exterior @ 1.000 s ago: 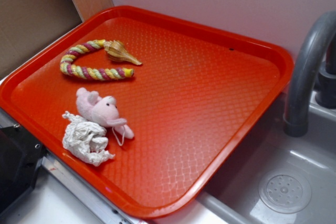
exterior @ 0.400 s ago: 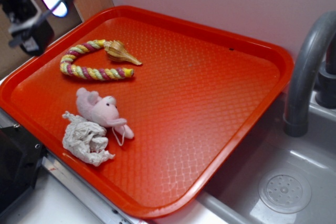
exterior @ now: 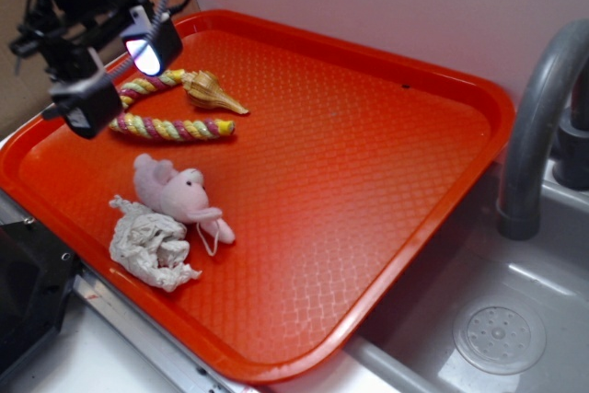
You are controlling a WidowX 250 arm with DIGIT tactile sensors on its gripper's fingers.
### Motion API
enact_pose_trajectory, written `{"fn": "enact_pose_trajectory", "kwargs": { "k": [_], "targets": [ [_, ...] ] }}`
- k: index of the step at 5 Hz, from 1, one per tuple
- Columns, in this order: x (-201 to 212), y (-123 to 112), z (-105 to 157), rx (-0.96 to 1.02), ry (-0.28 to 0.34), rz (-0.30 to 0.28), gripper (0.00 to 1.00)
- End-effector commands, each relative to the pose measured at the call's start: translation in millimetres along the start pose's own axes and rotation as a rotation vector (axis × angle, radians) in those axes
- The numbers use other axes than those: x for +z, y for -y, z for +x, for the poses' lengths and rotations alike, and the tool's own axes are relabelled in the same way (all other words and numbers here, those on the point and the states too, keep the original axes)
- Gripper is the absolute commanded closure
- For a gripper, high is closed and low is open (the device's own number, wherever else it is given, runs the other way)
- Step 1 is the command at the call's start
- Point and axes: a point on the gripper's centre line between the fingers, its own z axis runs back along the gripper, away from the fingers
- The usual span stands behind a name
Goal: Grab the pink bunny.
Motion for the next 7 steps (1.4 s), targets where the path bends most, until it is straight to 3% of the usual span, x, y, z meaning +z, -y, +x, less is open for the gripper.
{"fn": "enact_pose_trajectory", "kwargs": {
  "k": [1,2,3,4,5,7],
  "targets": [
    [-46.4,6.7,-1.0,-0.091,-0.092,-0.025,0.00],
    [-60.8,16.6,0.0,-0.108,-0.123,-0.055,0.00],
    [-81.4,23.3,-7.6,-0.073,-0.170,-0.127,0.00],
    [-91.3,26.8,-11.2,-0.059,-0.219,-0.131,0.00],
    [-90.8,25.7,-11.3,-0.022,-0.235,-0.120,1.00],
    [-78.3,24.8,-3.7,0.021,-0.219,-0.063,1.00]
  ]
}}
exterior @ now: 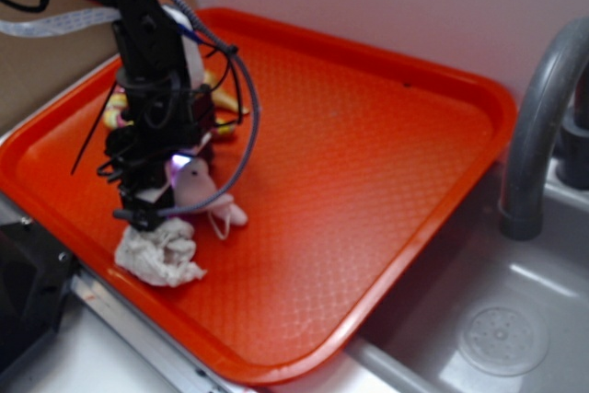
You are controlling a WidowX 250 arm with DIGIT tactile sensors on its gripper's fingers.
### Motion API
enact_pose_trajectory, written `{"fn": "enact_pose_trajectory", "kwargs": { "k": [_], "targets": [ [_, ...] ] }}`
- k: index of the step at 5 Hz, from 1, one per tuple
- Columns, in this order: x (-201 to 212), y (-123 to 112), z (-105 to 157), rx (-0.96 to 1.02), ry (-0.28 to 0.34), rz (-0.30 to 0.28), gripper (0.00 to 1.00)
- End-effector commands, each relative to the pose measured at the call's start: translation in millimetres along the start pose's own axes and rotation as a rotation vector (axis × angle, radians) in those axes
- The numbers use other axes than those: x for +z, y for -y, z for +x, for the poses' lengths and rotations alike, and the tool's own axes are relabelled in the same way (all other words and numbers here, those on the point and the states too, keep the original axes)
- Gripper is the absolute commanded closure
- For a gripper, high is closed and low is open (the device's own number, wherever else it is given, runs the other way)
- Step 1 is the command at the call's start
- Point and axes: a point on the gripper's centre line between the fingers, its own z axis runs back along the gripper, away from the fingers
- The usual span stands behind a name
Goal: Grab the pink bunny.
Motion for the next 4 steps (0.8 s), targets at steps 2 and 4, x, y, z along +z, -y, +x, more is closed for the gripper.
{"fn": "enact_pose_trajectory", "kwargs": {
  "k": [2,4],
  "targets": [
    [104.6,6.8,15.1,0.506,0.071,0.054,1.00],
    [173.0,17.4,20.9,0.992,0.146,-0.064,1.00]
  ]
}}
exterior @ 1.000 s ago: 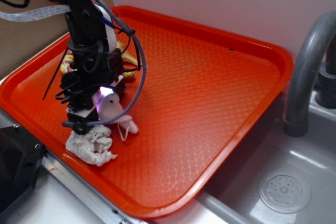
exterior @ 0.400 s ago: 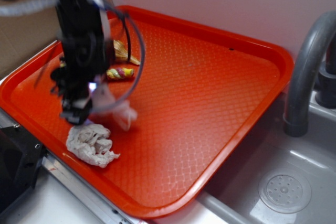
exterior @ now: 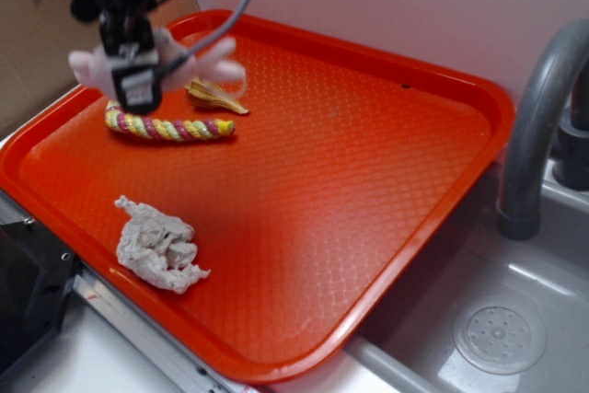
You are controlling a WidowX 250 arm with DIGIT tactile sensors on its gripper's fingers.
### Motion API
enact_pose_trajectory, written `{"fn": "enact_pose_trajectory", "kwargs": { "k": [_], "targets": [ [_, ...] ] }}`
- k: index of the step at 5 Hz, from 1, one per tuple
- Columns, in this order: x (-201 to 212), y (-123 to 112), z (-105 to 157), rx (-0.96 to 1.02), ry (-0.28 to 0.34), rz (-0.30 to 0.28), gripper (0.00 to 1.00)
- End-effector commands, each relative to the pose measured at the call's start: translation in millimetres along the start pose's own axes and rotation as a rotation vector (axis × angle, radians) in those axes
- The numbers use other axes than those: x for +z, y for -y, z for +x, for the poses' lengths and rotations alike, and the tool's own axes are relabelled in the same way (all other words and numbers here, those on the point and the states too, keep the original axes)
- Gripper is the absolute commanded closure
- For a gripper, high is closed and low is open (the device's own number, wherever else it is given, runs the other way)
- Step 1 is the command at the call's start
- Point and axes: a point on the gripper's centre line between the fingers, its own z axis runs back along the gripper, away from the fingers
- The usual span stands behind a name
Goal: Grab the pink bunny.
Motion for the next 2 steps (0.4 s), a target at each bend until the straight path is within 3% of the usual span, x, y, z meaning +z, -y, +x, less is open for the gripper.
{"fn": "enact_pose_trajectory", "kwargs": {
  "k": [1,2],
  "targets": [
    [65.1,12.7,1.0,0.369,0.147,-0.083,1.00],
    [57.9,8.5,11.5,0.323,0.155,-0.088,1.00]
  ]
}}
